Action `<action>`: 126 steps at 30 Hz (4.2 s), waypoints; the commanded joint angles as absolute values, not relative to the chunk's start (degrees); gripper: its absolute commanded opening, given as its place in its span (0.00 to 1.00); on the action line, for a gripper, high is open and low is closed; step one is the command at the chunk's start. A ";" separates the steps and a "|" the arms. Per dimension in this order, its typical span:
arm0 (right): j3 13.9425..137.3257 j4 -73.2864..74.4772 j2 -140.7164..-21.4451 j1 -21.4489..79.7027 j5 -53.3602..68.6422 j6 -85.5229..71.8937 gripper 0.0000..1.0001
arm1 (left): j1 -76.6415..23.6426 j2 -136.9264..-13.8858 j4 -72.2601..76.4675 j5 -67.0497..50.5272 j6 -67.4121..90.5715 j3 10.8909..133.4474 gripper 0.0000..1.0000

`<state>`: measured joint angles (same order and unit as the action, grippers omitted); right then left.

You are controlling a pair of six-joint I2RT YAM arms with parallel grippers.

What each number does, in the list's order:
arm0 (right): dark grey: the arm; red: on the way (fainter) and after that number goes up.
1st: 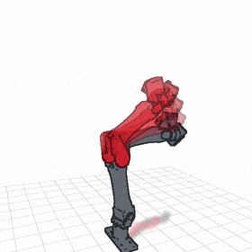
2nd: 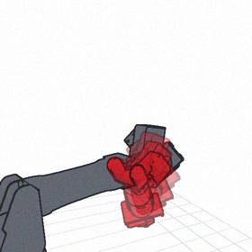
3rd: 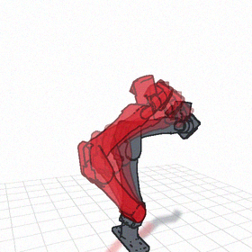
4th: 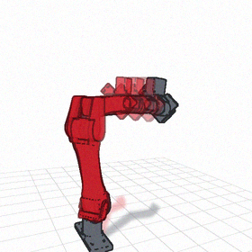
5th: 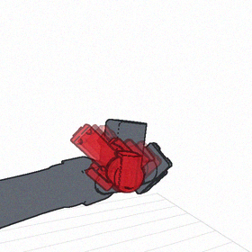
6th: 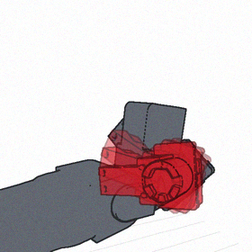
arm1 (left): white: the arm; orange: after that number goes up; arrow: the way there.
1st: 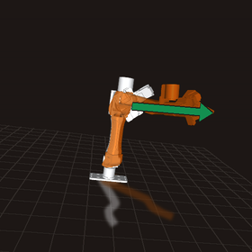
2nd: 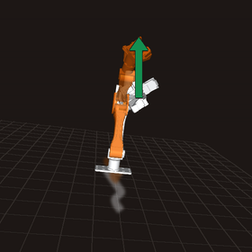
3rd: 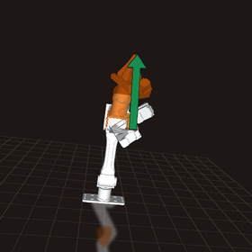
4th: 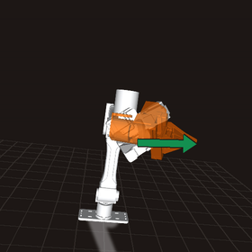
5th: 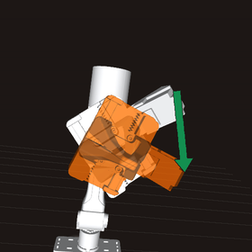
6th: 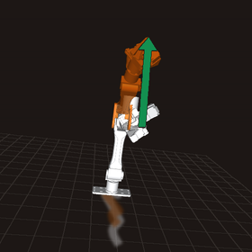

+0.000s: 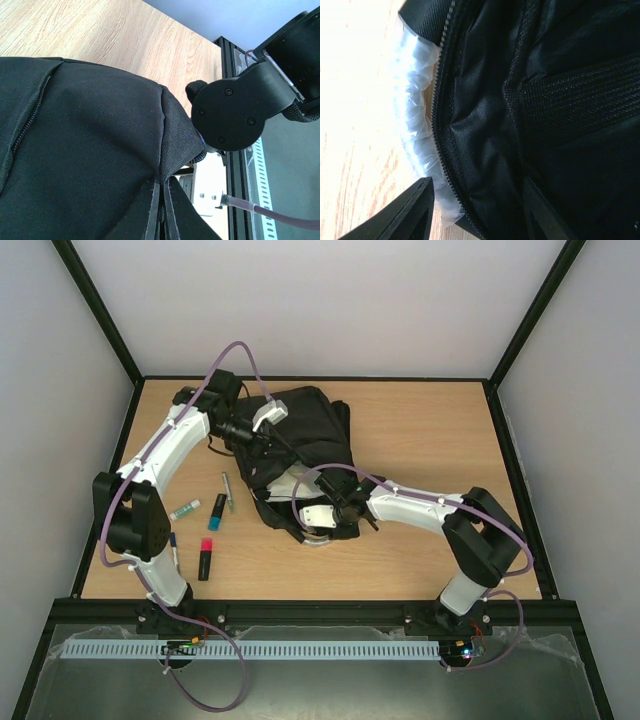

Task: Pack the student bag
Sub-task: Zip the student bag at the center of the board.

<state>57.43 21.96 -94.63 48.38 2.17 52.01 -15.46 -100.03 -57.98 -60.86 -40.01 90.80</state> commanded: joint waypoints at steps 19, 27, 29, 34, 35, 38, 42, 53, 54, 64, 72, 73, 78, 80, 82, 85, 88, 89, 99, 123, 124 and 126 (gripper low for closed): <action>58.07 15.52 -97.71 48.43 -6.28 52.76 0.31 | -15.27 -98.25 -55.51 -64.09 -39.62 90.40 0.03; 57.41 18.72 -97.71 48.49 -4.56 56.10 0.38 | -15.23 -98.40 -55.39 -64.37 -39.41 90.79 0.02; 57.05 18.14 -97.42 48.52 -5.36 56.22 0.37 | -15.21 -98.27 -55.46 -64.40 -39.48 90.71 0.02; 60.90 20.27 -97.17 48.52 -6.80 53.92 0.12 | -15.27 -98.14 -55.24 -64.21 -39.54 90.63 0.02; 62.14 21.13 -96.36 48.52 -6.18 53.43 0.08 | -15.21 -98.17 -55.12 -64.06 -39.50 90.62 0.02; 66.42 25.27 -93.02 48.52 -4.02 52.22 0.01 | -15.25 -98.17 -55.21 -63.40 -39.70 90.70 0.03; 71.18 32.00 -87.69 48.52 0.18 51.25 0.01 | -15.25 -98.75 -55.29 -62.13 -40.46 91.03 0.02; 79.62 43.35 -77.91 48.43 2.53 47.74 0.01 | -14.74 -102.57 -54.98 -55.98 -41.12 100.65 0.03; 80.34 44.39 -77.88 48.36 2.66 47.01 0.01 | -14.37 -102.99 -55.01 -56.22 -40.67 103.31 0.03; 100.50 54.44 -82.23 47.49 1.61 42.05 0.01 | -14.63 -100.61 -40.54 -56.05 -29.27 116.21 0.02; 87.13 52.77 -78.80 46.95 4.90 37.21 0.08 | -14.73 -102.13 -40.80 -55.91 -28.05 109.41 0.03; 86.69 52.33 -78.73 46.94 5.38 36.59 0.14 | -14.82 -101.88 -40.26 -56.24 -27.18 108.73 0.02; 85.59 51.00 -80.42 47.17 9.22 34.79 0.38 | -15.23 -101.97 -38.08 -56.71 -24.17 107.75 0.02; 85.51 51.33 -81.64 47.37 10.82 34.99 0.46 | -15.24 -102.36 -36.59 -55.96 -22.22 107.65 0.02; 85.29 51.67 -82.42 47.77 12.40 35.68 0.50 | -15.30 -102.75 -35.45 -55.19 -20.40 107.51 0.03; 84.92 51.51 -82.95 48.52 14.22 36.75 0.55 | -15.39 -103.63 -34.94 -54.64 -19.87 107.58 0.03; 83.82 49.99 -83.31 49.73 14.09 37.43 0.59 | -15.50 -104.04 -34.92 -54.60 -19.79 107.53 0.02; 83.36 48.94 -83.63 50.05 13.46 37.37 0.59 | -15.48 -104.13 -34.95 -54.60 -19.70 107.57 0.02; 81.81 40.38 -86.70 51.58 4.67 33.21 0.56 | -15.64 -104.15 -35.14 -54.19 -20.13 107.31 0.02; 63.07 49.26 -72.47 46.53 2.67 43.79 0.01 | -16.44 -101.85 -38.95 -47.65 -18.93 100.16 0.74; 60.42 48.96 -71.41 45.33 2.61 44.90 0.01 | -16.33 -101.14 -38.50 -46.65 -18.19 98.72 0.75; 55.48 47.53 -69.38 42.84 1.50 47.19 0.01 | -16.05 -99.49 -37.00 -45.99 -16.81 95.61 0.82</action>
<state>63.22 40.75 -73.97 46.57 0.91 41.95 -17.87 -102.56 -37.89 -52.71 -18.87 100.09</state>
